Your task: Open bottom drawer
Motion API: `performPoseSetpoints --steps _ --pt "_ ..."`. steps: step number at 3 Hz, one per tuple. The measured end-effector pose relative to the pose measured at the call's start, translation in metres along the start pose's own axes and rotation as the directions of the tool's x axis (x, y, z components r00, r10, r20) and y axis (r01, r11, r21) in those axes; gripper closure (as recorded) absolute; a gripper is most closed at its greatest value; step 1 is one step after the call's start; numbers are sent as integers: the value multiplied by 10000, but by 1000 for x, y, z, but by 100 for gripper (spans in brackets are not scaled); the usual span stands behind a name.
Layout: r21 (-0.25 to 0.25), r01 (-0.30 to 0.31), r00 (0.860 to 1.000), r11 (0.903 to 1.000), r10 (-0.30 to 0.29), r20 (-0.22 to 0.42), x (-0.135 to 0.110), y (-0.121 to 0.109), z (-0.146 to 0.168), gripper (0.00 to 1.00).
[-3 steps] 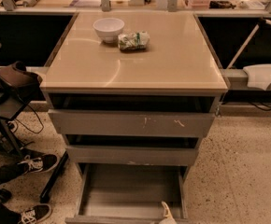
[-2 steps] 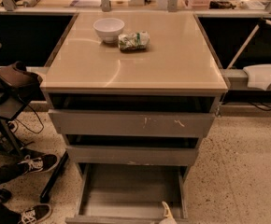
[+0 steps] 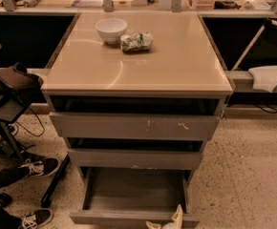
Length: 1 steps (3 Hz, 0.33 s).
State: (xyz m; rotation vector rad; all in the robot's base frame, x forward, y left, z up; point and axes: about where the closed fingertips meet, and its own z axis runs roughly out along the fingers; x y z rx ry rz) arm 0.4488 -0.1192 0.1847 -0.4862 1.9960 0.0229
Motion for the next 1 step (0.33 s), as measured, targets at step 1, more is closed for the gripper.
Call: performPoseSetpoints --steps 1 --pt "0 0 10000 10000 0 0 0 0 0 0"
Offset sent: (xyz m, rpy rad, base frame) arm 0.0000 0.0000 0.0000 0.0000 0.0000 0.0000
